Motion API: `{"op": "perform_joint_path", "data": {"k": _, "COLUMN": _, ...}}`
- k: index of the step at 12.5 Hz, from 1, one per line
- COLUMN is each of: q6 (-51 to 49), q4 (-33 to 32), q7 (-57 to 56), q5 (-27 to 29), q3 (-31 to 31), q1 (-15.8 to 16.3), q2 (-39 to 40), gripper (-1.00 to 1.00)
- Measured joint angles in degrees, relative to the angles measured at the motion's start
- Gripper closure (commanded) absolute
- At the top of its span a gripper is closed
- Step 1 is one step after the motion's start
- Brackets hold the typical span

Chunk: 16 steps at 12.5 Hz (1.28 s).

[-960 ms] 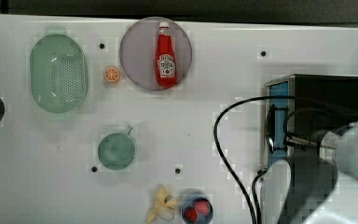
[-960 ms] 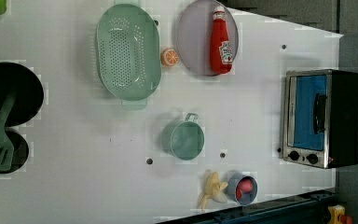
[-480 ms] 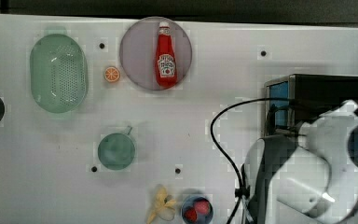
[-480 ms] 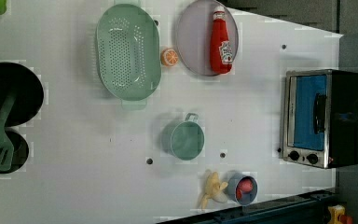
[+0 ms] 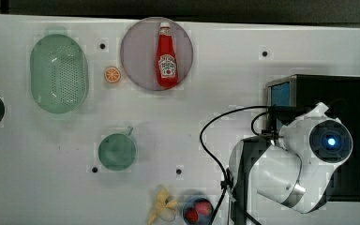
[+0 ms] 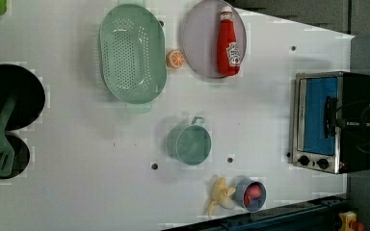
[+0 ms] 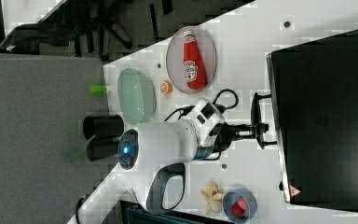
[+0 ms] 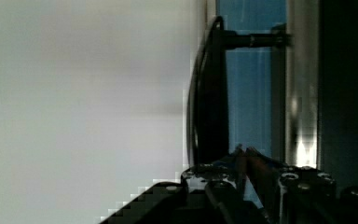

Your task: Flap open oven.

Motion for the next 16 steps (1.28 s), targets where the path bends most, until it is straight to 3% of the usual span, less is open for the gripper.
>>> {"op": "perform_joint_path", "data": {"k": 4, "q6": 1.8, "q4": 0.2, "q7": 0.1, "q5": -0.7, "q3": -1.2, "q1": 0.3, "q2": 0.8, "gripper": 0.65}}
{"op": "perform_joint_path", "data": {"k": 7, "q6": 1.7, "q4": 0.3, "q7": 3.0, "q5": -9.2, "q3": 0.5, "q1": -0.2, "q2": 1.7, "gripper": 0.65}}
{"op": "perform_joint_path", "data": {"k": 10, "q6": 1.2, "q4": 0.1, "q7": 11.1, "q5": -19.6, "q3": 2.7, "q1": 1.4, "q2": 2.2, "gripper": 0.65}}
{"op": "perform_joint_path", "data": {"k": 16, "q6": -3.3, "q4": -0.2, "q7": 31.9, "q5": -33.1, "q3": 9.4, "q1": 3.2, "q2": 4.1, "gripper": 0.65}}
